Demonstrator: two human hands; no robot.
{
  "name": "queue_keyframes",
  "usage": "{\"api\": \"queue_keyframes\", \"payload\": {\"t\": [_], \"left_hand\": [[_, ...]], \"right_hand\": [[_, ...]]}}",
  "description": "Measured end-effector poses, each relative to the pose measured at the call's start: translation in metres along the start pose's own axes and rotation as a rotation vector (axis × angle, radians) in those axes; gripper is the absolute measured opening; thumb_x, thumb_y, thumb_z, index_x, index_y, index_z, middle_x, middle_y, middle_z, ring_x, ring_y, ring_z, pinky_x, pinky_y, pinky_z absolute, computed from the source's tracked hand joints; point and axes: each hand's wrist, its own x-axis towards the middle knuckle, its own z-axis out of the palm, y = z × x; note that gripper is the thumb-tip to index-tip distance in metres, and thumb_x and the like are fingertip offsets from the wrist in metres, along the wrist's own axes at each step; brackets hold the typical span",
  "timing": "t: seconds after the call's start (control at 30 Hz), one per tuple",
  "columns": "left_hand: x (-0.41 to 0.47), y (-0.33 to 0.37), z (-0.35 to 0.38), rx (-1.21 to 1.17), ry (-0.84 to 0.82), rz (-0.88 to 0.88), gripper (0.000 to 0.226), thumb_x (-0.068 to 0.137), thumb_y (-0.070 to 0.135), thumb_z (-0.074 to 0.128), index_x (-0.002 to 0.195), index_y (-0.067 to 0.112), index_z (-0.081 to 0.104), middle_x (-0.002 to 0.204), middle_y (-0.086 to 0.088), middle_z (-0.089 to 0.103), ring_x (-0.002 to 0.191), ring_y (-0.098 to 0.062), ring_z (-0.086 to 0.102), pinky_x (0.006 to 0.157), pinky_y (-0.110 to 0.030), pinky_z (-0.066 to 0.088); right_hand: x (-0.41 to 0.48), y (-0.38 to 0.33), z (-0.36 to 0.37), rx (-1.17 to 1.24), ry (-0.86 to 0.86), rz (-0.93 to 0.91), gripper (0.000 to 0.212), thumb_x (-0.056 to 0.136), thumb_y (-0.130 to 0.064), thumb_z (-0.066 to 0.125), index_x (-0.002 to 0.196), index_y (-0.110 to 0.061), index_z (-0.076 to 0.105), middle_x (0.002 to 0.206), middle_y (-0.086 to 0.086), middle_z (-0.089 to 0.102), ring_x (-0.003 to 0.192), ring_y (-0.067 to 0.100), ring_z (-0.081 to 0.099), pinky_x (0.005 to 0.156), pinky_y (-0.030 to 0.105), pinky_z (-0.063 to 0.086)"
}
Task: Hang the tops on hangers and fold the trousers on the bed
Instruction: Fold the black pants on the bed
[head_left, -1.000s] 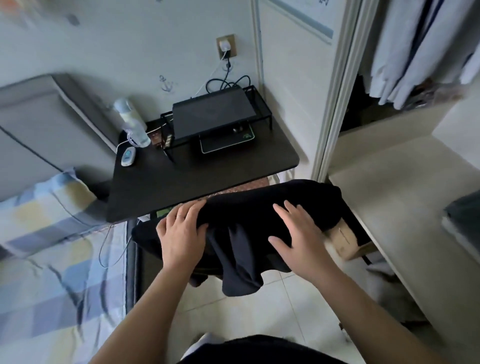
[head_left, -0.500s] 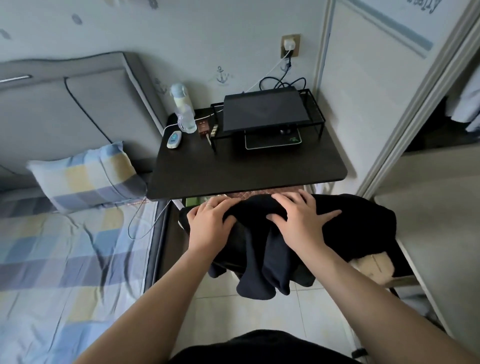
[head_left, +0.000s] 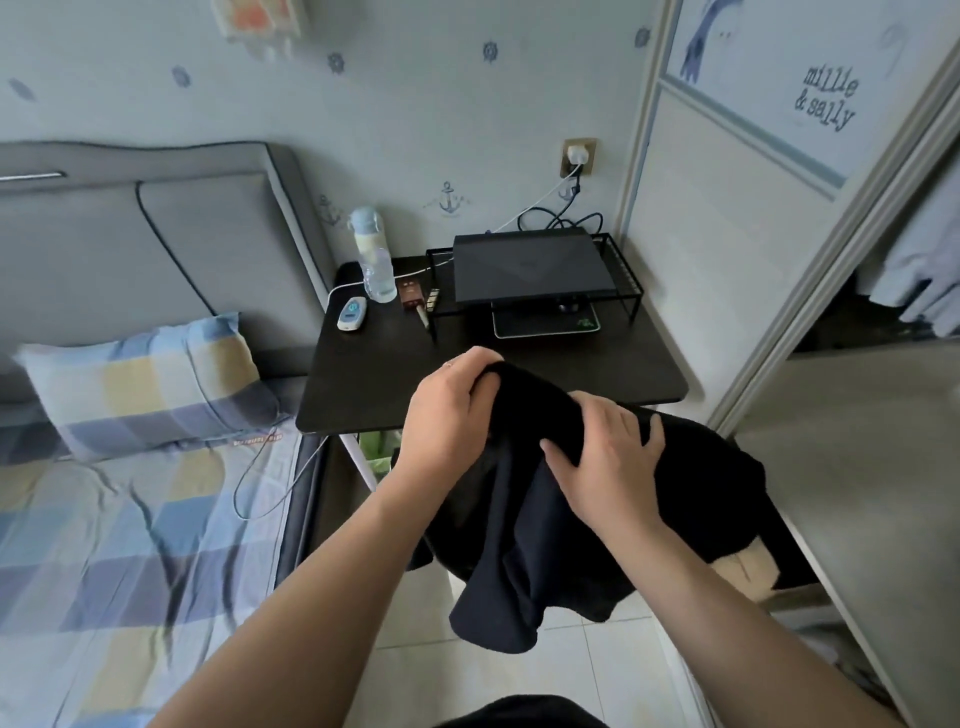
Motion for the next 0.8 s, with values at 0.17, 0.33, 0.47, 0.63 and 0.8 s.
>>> {"api": "queue_keyframes", "payload": {"t": [0.17, 0.33, 0.47, 0.63, 0.8], "left_hand": [[0.01, 0.004, -0.071, -0.123, 0.168, 0.04, 0.016, 0.095, 0.024, 0.051, 0.096, 0.033, 0.063, 0.085, 0.022, 0.066, 0.083, -0.004, 0.063, 0.073, -0.017, 0.046], [0.006, -0.021, -0.175, -0.112, 0.37, -0.009, 0.016, 0.092, 0.027, 0.053, 0.094, 0.034, 0.068, 0.082, 0.022, 0.068, 0.081, 0.002, 0.064, 0.069, -0.009, 0.044], [-0.026, -0.06, -0.28, 0.017, 0.423, -0.073, 0.01, 0.087, 0.029, 0.06, 0.08, 0.034, 0.065, 0.074, 0.025, 0.065, 0.071, 0.007, 0.059, 0.063, -0.005, 0.039], [-0.113, -0.113, -0.398, 0.159, 0.326, -0.2, 0.015, 0.071, 0.045, 0.063, 0.077, 0.031, 0.062, 0.069, 0.022, 0.062, 0.066, 0.004, 0.056, 0.059, -0.008, 0.039], [-0.216, -0.166, -0.469, 0.241, 0.236, -0.461, 0.019, 0.083, 0.031, 0.08, 0.096, 0.041, 0.072, 0.082, 0.029, 0.07, 0.08, 0.007, 0.065, 0.066, -0.011, 0.045]], "right_hand": [[0.012, -0.055, -0.02, 0.075, 0.126, -0.075, 0.044, 0.085, -0.038, 0.073, 0.123, -0.018, 0.06, 0.115, -0.004, 0.066, 0.112, 0.022, 0.061, 0.107, 0.053, 0.039], [0.019, -0.15, -0.029, 0.294, 0.078, -0.265, 0.016, 0.096, -0.027, 0.065, 0.104, -0.013, 0.065, 0.086, -0.006, 0.067, 0.073, 0.023, 0.062, 0.07, 0.041, 0.051], [0.016, -0.237, -0.017, 0.548, -0.105, -0.378, 0.01, 0.099, -0.027, 0.061, 0.103, -0.018, 0.065, 0.077, -0.011, 0.067, 0.066, 0.005, 0.06, 0.066, 0.033, 0.051], [-0.009, -0.362, 0.009, 0.856, -0.347, -0.531, 0.019, 0.1, -0.015, 0.059, 0.095, -0.031, 0.069, 0.084, -0.017, 0.07, 0.081, -0.001, 0.065, 0.074, 0.012, 0.046], [-0.046, -0.487, 0.044, 0.881, -0.552, -0.692, 0.03, 0.097, -0.009, 0.06, 0.091, -0.037, 0.068, 0.082, -0.023, 0.07, 0.079, -0.009, 0.062, 0.073, 0.006, 0.041]]}}
